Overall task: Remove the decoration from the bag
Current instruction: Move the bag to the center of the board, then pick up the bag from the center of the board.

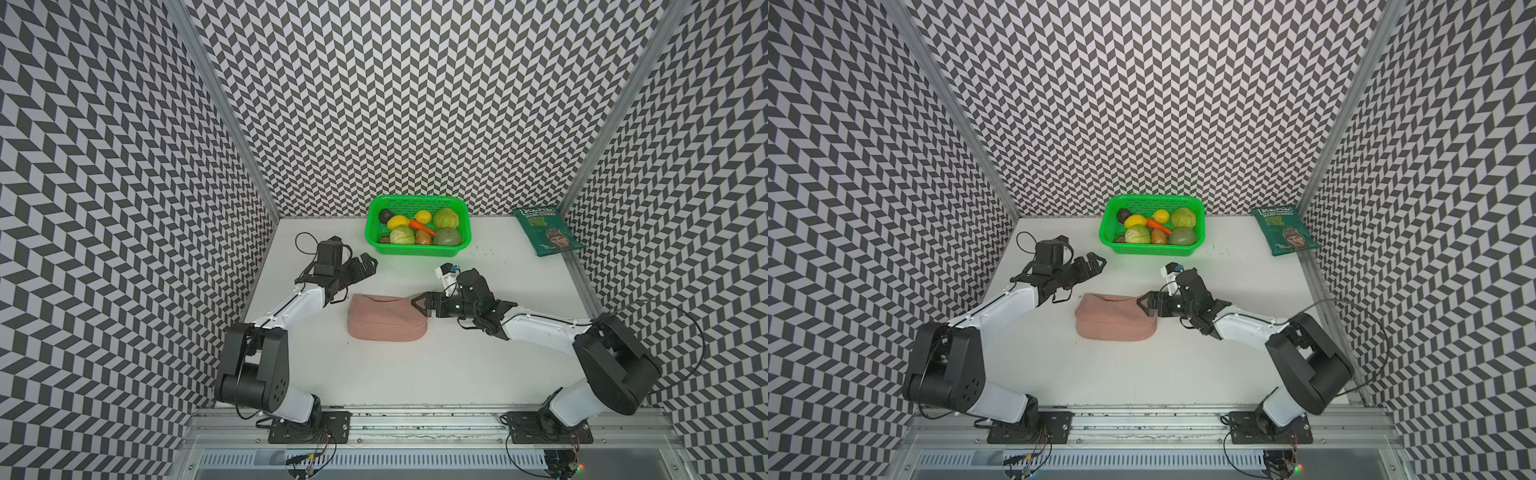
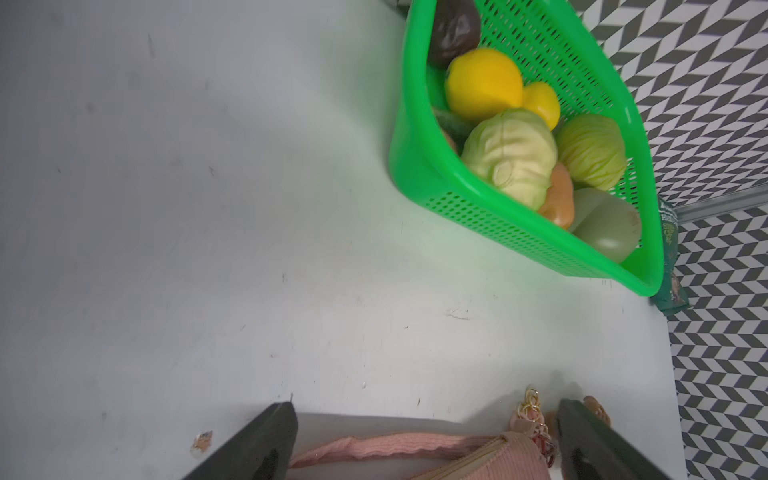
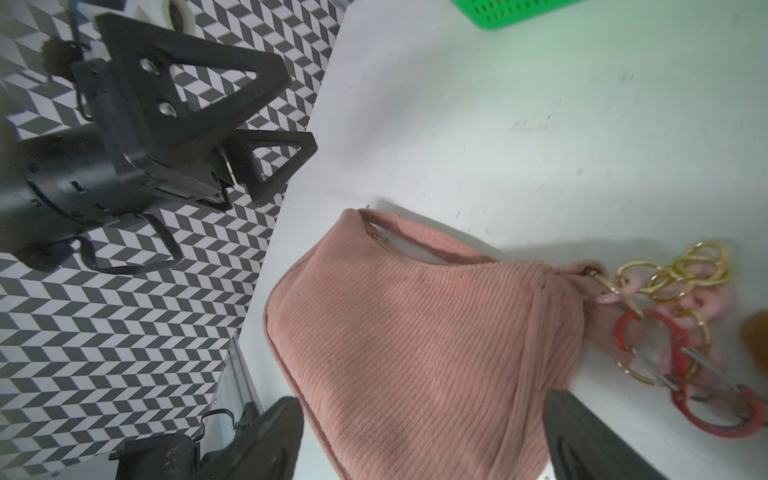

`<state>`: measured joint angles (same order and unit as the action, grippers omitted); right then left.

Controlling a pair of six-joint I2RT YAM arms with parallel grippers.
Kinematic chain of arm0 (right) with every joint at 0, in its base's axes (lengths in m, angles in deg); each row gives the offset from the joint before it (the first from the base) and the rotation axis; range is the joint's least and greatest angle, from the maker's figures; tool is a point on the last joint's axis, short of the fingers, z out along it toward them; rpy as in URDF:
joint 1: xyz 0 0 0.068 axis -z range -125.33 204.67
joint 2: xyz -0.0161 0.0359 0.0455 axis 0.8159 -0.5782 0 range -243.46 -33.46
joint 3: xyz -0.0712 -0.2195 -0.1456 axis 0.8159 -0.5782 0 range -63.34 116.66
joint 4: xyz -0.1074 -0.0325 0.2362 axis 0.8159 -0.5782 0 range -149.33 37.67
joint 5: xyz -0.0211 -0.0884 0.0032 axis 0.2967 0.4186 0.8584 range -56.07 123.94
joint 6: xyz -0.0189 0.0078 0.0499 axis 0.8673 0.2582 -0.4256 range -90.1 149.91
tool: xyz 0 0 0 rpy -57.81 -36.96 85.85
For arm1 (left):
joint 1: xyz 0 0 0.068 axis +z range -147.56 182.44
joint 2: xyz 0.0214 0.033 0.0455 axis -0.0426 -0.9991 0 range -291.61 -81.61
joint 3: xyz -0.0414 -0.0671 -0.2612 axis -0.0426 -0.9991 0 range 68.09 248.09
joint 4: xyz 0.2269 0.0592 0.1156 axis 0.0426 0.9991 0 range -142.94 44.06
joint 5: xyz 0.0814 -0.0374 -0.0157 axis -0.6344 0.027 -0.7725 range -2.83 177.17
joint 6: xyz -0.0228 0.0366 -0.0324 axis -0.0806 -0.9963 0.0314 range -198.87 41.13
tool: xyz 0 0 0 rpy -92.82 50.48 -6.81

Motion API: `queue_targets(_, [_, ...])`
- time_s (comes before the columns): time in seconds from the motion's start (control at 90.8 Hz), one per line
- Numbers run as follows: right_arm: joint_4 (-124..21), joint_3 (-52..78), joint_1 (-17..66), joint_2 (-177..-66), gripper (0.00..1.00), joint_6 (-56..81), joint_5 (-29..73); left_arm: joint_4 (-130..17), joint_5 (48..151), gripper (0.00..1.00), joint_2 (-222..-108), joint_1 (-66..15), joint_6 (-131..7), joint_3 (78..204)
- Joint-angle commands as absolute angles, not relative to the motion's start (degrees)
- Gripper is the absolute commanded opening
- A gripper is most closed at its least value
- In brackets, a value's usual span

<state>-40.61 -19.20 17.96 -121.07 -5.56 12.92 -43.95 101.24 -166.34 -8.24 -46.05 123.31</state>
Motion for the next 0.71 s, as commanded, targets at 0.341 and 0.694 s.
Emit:
queue_targets(0.341, [-45.82, -12.00, 21.63, -123.72, 0.89, 2.15, 11.16, -39.66, 102.33, 1.00, -161.12, -12.76, -44.06, 127.49])
queue_targets(0.694, [-45.83, -11.21, 21.63, -129.60, 0.77, 3.82, 5.85, -32.40, 96.58, 1.00, -167.36, -12.15, -51.57, 126.57])
